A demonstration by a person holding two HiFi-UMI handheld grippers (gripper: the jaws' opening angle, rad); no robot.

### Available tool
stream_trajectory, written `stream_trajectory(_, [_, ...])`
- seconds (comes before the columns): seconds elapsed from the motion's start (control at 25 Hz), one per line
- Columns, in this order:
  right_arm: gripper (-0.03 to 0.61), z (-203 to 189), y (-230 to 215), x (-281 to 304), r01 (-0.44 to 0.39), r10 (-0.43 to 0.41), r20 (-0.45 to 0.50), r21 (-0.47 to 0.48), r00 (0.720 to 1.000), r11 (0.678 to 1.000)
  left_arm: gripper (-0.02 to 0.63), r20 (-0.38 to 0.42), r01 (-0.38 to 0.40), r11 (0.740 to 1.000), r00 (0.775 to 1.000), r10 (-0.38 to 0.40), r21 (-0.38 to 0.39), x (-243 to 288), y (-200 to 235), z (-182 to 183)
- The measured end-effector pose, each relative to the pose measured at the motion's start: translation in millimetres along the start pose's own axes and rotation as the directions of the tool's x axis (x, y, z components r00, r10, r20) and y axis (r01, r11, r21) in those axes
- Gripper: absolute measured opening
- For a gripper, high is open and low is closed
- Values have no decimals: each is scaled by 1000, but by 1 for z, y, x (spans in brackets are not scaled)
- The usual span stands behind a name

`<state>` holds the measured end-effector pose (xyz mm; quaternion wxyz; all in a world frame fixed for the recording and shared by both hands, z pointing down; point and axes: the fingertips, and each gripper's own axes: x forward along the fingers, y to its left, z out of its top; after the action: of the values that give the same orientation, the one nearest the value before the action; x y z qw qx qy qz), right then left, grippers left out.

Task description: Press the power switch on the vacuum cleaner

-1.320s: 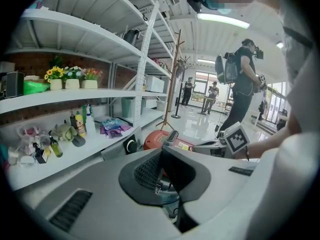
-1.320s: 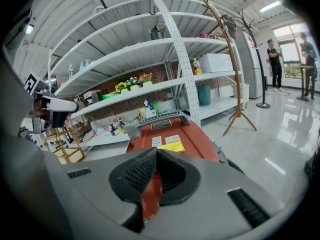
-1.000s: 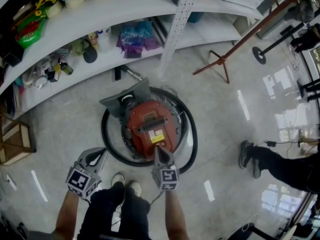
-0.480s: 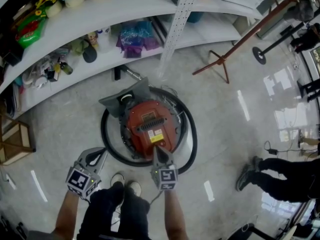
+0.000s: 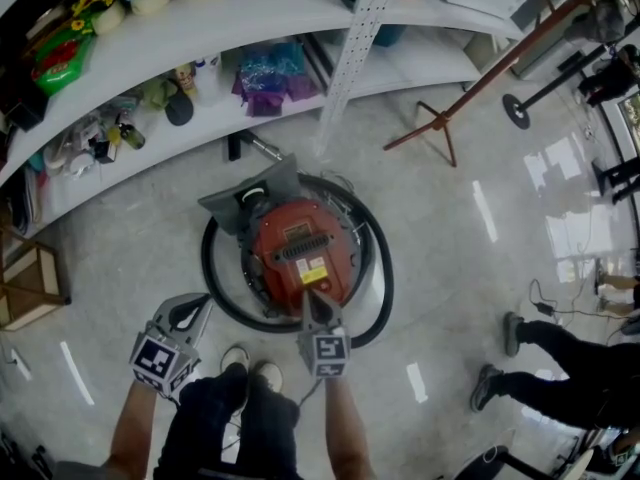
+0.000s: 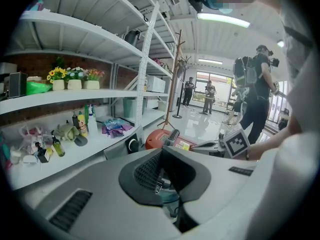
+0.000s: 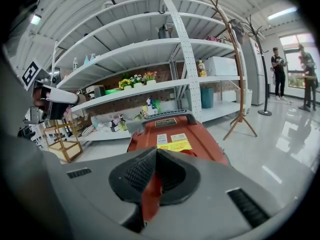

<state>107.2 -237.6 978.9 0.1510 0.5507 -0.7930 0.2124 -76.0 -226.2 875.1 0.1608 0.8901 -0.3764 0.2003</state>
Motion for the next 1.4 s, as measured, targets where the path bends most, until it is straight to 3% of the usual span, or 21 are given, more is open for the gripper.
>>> stream_trajectory(0.52, [5,4,4,-13,-5,5,-3,8,1000,1000,8,21,18,1000,1000,-18,2,-9,-6,4])
stream_trajectory(1.12, [4,49,24,-58,-29,30,33,-25,999,999,8,31,39,999,999,-40,13,-44,-24,55])
stream_trajectory(1.4, [4,79,38,-85,-19,19,22,9,1000,1000,8,37,61,998,997,-62,30,-57,-36,83])
